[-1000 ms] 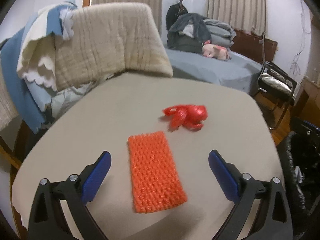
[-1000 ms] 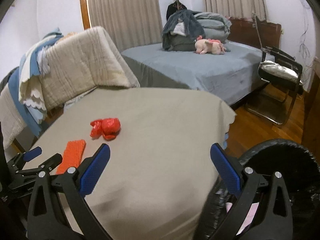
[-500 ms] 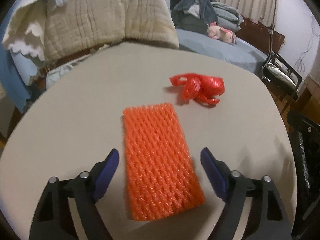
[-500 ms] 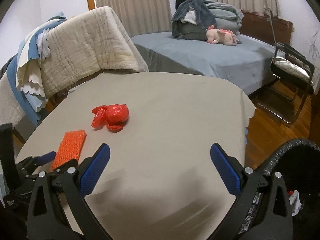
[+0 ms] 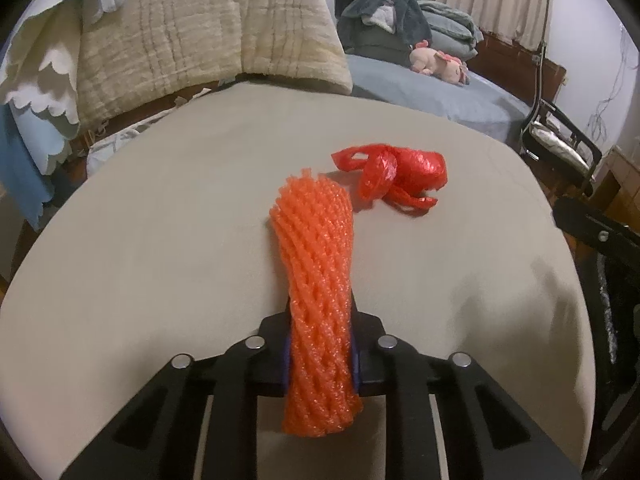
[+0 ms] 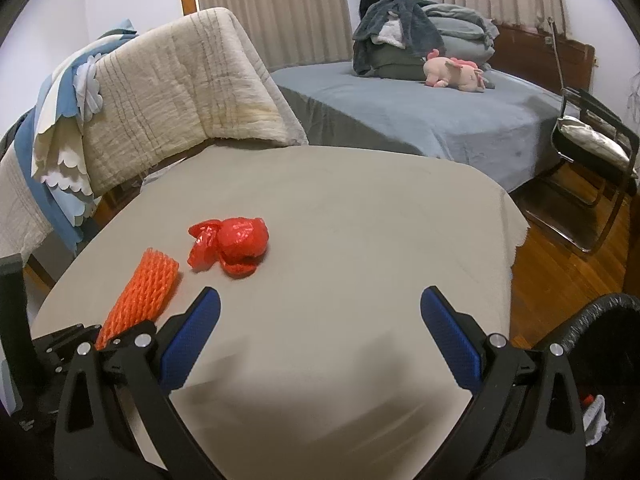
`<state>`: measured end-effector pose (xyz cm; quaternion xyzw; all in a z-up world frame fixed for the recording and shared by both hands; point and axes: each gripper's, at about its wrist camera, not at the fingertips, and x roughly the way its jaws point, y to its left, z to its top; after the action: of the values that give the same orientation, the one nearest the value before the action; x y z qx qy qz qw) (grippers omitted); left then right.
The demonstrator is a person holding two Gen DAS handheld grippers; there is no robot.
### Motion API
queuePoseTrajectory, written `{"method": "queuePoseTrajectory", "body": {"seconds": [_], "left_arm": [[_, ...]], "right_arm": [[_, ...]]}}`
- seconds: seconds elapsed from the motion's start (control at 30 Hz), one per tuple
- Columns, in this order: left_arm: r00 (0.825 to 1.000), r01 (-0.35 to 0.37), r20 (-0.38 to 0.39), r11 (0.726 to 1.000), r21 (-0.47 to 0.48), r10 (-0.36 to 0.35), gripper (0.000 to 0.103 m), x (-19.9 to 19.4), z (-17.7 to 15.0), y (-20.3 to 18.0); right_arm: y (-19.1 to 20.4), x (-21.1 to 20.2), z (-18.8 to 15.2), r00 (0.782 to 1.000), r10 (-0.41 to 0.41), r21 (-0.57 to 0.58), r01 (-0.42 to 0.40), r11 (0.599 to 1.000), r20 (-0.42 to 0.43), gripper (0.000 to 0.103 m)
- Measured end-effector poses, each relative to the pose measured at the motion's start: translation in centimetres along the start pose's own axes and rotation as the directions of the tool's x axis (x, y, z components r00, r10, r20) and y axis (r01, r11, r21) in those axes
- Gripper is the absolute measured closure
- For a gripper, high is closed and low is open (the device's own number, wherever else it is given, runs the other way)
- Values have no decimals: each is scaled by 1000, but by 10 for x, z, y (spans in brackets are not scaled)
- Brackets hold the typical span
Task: Collect trash
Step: 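Close the left tool on the orange foam mesh sleeve and lift it, then grasp the red plastic bag with the right tool while the left tool holds the mesh, then carry the orange mesh and red bag with both tools over the bin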
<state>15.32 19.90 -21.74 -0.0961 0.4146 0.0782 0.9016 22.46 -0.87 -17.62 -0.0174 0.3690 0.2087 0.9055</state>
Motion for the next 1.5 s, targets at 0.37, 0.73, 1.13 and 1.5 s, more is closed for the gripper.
{"method": "queuePoseTrajectory", "body": {"seconds": [0.37,0.73,1.13,1.5], "left_arm": [[994,-72,82,997,-41,75,83,0,39,29],[989,-112,89,992,-63,117,83,11,53,61],[990,-103,93,992,-66,109,83,7,56,65],[984,-80,159,996,-41,86,83,-28,64,35]], "right_arm": [[28,43,33,1000,26,-23,-26,999,12,5],[61,101,44,997,29,-53,-33,998,-72,6],[72,121,40,975,135,-64,-148,987,-175,58],[57,58,52,983,168,-49,-172,984,-79,62]]}}
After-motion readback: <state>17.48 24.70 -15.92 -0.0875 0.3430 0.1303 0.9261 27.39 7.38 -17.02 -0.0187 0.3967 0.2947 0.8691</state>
